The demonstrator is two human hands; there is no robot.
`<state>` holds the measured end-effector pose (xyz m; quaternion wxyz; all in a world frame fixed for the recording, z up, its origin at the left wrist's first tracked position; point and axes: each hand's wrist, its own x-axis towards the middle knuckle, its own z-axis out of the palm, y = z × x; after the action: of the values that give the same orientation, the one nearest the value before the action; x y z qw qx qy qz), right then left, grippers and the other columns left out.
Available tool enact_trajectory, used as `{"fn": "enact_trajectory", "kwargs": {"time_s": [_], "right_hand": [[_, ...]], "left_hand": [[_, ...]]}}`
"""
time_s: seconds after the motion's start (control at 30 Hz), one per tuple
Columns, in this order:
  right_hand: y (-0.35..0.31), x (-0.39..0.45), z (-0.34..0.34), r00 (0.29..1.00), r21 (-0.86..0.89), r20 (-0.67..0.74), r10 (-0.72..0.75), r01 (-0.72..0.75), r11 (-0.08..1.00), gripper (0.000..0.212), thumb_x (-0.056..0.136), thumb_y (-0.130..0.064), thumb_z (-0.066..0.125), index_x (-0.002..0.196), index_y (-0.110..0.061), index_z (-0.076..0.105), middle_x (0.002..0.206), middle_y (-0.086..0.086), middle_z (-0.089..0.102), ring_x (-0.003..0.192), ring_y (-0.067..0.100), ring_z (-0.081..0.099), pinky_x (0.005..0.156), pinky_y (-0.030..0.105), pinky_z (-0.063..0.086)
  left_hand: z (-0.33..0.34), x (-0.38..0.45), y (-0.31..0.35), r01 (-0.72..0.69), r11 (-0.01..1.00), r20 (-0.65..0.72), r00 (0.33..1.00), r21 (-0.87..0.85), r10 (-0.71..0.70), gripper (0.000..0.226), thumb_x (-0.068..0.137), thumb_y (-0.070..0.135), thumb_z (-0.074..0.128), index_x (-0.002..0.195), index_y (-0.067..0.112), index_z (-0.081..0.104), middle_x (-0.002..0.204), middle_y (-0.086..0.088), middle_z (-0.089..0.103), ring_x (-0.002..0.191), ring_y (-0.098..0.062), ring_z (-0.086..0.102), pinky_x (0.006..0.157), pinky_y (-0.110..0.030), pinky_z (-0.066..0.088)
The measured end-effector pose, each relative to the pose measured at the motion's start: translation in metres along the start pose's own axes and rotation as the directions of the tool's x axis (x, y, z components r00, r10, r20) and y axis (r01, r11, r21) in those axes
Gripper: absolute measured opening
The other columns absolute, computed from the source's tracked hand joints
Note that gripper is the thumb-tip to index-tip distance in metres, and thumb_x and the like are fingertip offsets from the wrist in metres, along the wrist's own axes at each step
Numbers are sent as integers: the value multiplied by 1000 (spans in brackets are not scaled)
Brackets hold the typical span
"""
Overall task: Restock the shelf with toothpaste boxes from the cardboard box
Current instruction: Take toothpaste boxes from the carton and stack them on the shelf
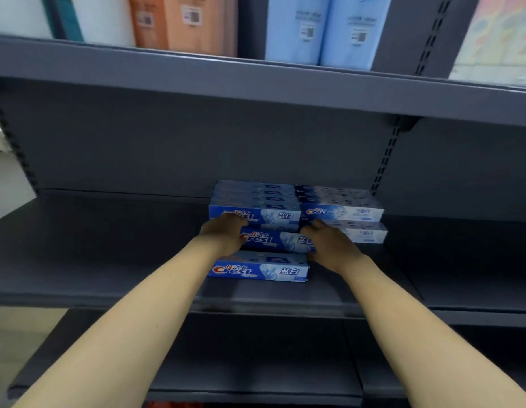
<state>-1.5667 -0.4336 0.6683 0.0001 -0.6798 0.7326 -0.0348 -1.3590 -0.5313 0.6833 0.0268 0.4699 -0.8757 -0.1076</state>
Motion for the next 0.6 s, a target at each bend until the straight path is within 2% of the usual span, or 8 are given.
{"fn": "enact_trajectory", "kwargs": {"time_s": [0.1,0.27,0.33,0.47,0.53,0.6], "right_hand": [[-9,9,6,998,55,-46,-52,54,997,53,88,-6,60,138,-13,44,142,11,36,128,29,41,101,35,42],[-9,12,7,998,112,-33,-46,50,993,55,93,-13,57,144,-15,37,145,11,31,133,28,37,110,29,29],[-6,10,5,999,155,-5,-45,45,987,55,94,-16,57,145,-15,36,141,12,33,132,26,37,110,25,27],[-3,7,2,1000,251,20,-6,1,968,48,95,-20,55,142,-15,42,130,11,41,124,25,41,103,22,28],[-1,7,1,1000,278,25,9,-16,961,43,96,-16,53,139,-14,46,126,13,45,118,26,44,95,19,28],[-1,6,0,999,302,6,32,-33,953,39,96,-12,53,135,-12,52,127,13,48,117,26,47,93,20,31]], "left_hand": [[-2,-1,-12,71,997,3,997,-39,-71,46,97,33,48,141,21,42,144,-3,41,125,-26,46,103,-35,40],[1,-6,-19,81,993,14,997,-82,-80,36,97,19,47,133,13,51,136,-8,49,119,-26,51,98,-32,43],[3,-7,-19,71,995,-1,997,-66,-71,37,97,14,46,133,12,49,137,-8,47,120,-26,50,97,-32,42],[6,-5,-19,48,998,-17,999,-43,-49,32,100,19,40,130,11,49,134,-7,47,116,-25,51,94,-32,42],[7,-6,-19,39,998,-20,999,-39,-40,32,101,21,36,128,10,50,133,-7,45,114,-25,51,93,-31,41],[7,-8,-20,30,999,-28,999,-37,-32,34,102,24,34,126,9,52,132,-7,46,113,-24,52,93,-31,41]]}}
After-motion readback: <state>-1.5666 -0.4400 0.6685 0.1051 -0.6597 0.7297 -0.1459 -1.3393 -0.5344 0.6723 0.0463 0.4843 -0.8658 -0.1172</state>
